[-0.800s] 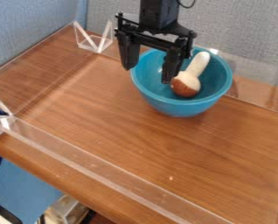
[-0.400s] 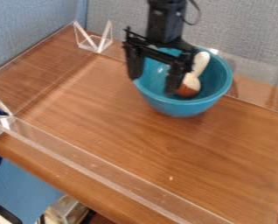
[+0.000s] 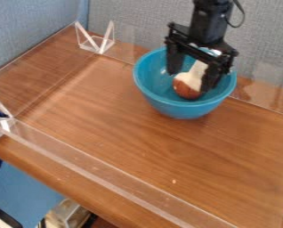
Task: Remove the mushroom from inside the blue bowl and put it on the table
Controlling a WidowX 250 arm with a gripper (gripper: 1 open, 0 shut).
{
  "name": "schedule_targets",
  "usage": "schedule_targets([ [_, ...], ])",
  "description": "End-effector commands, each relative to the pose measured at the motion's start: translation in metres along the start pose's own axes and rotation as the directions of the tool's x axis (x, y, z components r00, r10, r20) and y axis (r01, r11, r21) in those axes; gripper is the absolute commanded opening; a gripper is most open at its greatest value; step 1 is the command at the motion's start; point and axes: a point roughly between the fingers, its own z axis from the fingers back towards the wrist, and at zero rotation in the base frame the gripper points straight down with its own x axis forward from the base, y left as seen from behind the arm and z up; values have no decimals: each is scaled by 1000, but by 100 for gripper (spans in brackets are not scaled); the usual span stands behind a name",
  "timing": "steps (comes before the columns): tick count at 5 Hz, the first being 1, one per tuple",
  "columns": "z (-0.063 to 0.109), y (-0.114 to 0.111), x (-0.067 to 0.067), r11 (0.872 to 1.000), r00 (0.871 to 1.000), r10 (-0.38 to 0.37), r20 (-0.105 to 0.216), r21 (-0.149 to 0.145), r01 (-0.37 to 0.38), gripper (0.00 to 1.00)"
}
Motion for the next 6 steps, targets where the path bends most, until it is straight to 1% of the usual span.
schedule_targets([
  [1, 12, 2, 17, 999, 998, -37, 56, 27, 35, 100],
  [2, 4, 8, 25, 998, 998, -47, 45, 31, 46, 100],
  [4, -12, 16, 38, 998, 998, -63, 26, 24, 62, 100],
  [5, -18, 16, 43, 997, 997, -71, 17, 19, 70, 0],
  [6, -15, 15, 43, 995, 996, -90, 9, 33, 90, 0],
])
